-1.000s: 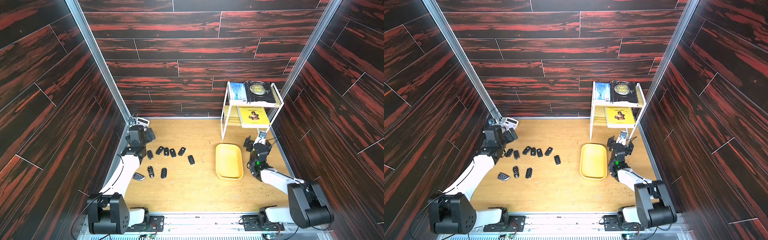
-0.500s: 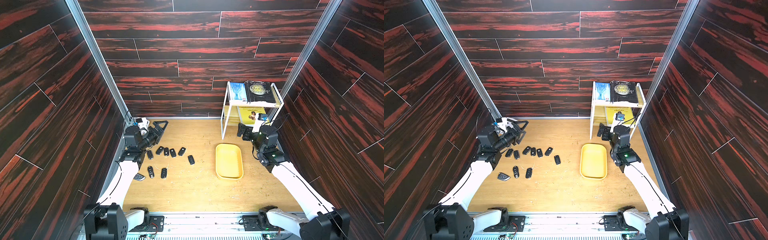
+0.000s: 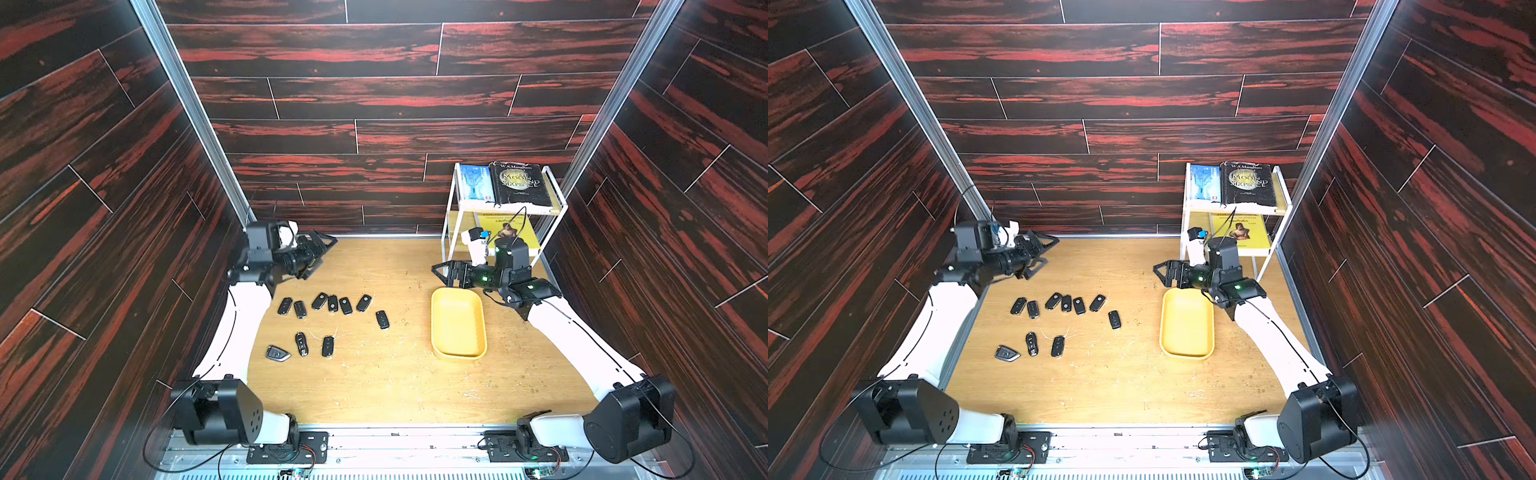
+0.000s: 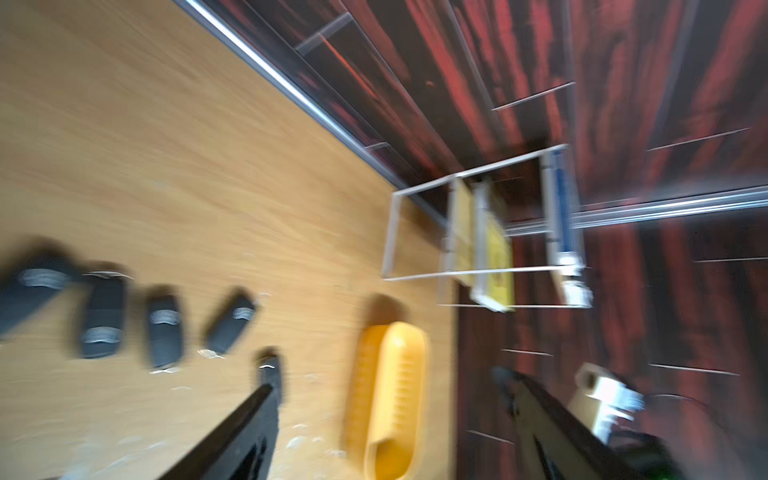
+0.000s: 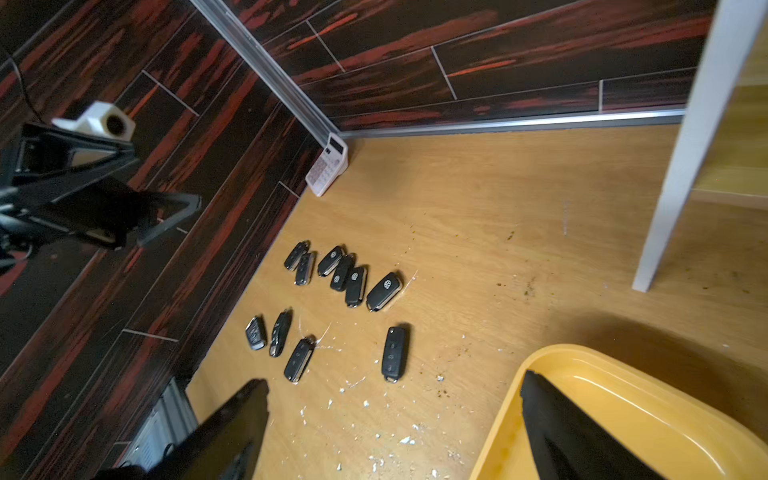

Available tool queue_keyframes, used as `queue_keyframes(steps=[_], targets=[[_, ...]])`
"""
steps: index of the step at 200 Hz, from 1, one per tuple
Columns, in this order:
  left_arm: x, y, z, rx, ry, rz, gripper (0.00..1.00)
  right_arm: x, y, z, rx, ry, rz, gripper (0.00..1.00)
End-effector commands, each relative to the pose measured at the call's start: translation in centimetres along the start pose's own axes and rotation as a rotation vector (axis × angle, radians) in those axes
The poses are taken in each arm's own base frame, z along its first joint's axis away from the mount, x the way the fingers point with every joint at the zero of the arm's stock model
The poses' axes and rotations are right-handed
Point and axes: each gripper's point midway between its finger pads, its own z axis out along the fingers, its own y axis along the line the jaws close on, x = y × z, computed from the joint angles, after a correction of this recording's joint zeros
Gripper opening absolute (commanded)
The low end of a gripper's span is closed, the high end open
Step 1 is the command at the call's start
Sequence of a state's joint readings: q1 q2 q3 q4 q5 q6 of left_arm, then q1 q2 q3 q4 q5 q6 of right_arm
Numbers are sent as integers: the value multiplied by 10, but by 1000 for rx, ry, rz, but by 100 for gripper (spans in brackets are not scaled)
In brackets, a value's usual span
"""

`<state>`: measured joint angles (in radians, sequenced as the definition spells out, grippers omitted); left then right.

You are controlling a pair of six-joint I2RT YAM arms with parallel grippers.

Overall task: Place the car key into the storage box
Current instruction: Pick up the car key from the center of the board.

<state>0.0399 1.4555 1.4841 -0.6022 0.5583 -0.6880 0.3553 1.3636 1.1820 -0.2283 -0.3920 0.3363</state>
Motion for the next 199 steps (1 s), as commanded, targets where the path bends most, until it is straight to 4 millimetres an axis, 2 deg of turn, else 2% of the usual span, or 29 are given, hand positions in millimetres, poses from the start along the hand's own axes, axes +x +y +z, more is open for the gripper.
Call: queue_keyframes(steps=[1, 22, 33, 46, 53, 60, 82, 116, 150, 170, 199], targets=[[58, 100, -21, -476, 251, 66, 87, 12, 25, 4, -117, 53, -14, 98], [68, 133, -11, -583, 328, 47, 77, 22, 43, 10, -209, 93, -24, 99], [73, 156, -7, -668, 377, 28, 62, 29, 55, 11, -285, 116, -23, 99], [82, 176, 2, -712, 459, -9, 60, 39, 65, 14, -338, 139, -19, 98], [85, 180, 2, -724, 495, -14, 58, 44, 68, 16, -348, 144, -23, 98], [88, 193, 11, -748, 531, -30, 56, 49, 71, 18, -352, 148, -30, 99], [74, 212, 13, -850, 510, -1, 55, 67, 78, 25, -356, 166, -53, 99], [48, 222, 10, -922, 443, 30, 55, 92, 76, 36, -357, 200, -65, 98], [19, 239, 0, -1037, 349, 73, 56, 112, 61, 50, -322, 247, -56, 99], [20, 255, -5, -1068, 421, 29, 54, 116, 50, 56, -272, 254, -46, 99], [13, 278, 2, -1079, 431, -4, 51, 117, 38, 58, -202, 244, -56, 98]])
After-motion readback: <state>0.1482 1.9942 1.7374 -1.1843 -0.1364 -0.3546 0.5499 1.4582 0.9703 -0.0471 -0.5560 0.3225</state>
